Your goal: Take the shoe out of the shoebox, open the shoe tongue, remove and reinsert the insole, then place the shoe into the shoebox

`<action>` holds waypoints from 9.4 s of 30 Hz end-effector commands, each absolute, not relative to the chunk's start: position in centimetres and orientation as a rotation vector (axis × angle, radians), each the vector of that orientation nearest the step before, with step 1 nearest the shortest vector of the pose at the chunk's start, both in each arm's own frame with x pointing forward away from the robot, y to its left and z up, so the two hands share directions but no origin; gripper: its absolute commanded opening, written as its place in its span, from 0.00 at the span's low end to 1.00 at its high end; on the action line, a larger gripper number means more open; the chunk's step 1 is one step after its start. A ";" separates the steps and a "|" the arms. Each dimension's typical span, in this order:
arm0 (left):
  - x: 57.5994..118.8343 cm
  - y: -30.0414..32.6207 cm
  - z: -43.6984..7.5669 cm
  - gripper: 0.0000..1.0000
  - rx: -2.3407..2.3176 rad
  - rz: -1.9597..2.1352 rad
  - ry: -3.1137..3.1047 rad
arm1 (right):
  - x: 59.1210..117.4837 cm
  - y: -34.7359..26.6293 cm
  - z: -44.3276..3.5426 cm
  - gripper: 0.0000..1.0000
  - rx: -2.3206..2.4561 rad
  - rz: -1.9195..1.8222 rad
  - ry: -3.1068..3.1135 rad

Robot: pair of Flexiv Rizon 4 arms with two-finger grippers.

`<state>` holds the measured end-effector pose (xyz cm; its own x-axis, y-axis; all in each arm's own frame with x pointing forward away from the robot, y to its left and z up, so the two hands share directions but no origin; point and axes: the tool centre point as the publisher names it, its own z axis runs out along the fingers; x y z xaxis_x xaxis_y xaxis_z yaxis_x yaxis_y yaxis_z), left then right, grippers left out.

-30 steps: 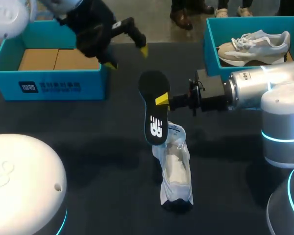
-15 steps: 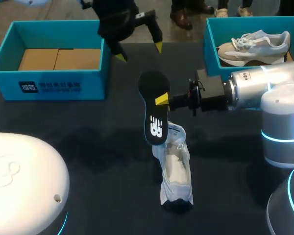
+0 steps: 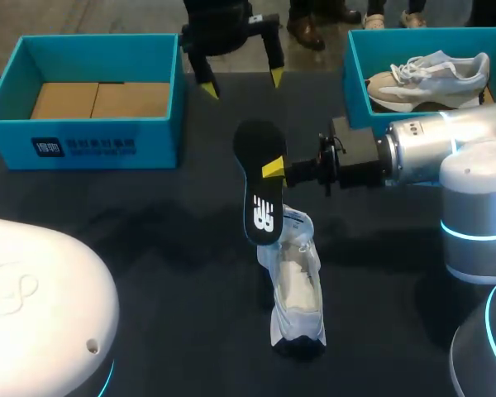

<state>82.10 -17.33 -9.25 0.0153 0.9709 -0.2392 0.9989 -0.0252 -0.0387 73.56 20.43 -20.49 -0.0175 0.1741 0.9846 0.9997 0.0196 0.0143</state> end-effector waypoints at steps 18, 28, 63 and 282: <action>78.3 -13.7 -9.0 1.00 1.847 -0.567 1.813 | 73.5 20.5 -20.4 0.00 -1.320 -1.116 -1.361; 76.1 -11.8 -9.9 1.00 1.679 -0.742 1.647 | 73.5 20.5 -20.4 0.00 -1.320 -1.116 -1.361; 75.7 -9.6 -15.4 1.00 1.379 -1.043 1.463 | 73.5 20.5 -20.4 0.00 -1.320 -1.116 -1.361; 53.0 -17.8 -23.6 0.00 1.269 -1.851 1.704 | 62.0 3.3 -28.8 1.00 -0.863 -0.718 -2.557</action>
